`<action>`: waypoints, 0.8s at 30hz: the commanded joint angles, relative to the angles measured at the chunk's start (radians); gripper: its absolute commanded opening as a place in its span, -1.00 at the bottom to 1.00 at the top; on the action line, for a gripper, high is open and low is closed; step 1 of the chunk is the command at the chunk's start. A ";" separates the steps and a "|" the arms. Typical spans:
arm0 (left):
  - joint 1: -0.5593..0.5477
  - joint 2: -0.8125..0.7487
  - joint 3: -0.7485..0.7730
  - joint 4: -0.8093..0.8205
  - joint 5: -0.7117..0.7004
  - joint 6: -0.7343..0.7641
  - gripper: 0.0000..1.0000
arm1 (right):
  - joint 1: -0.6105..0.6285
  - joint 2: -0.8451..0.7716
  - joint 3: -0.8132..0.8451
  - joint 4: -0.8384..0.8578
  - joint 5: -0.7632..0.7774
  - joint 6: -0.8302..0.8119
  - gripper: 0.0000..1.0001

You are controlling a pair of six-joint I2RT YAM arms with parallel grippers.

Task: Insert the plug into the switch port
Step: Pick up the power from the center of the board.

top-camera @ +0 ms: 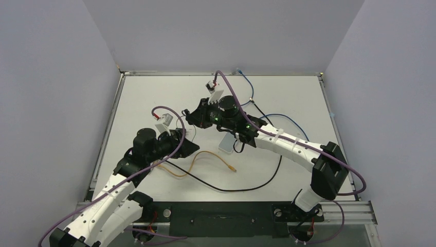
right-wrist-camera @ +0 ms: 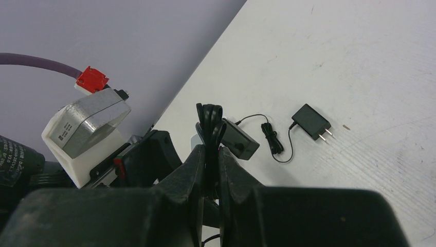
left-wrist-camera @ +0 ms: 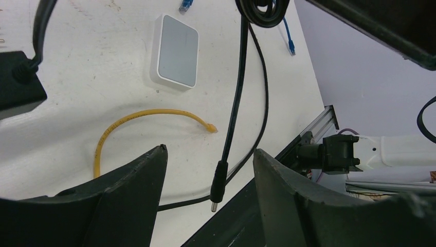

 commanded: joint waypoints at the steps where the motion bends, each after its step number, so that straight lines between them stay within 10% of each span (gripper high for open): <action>1: 0.005 -0.013 0.000 0.065 0.047 -0.018 0.17 | 0.006 -0.068 -0.020 0.084 0.027 0.011 -1.00; 24: 0.005 -0.085 -0.057 0.099 0.157 -0.036 -0.29 | 0.011 -0.125 -0.061 0.109 0.067 0.045 -1.00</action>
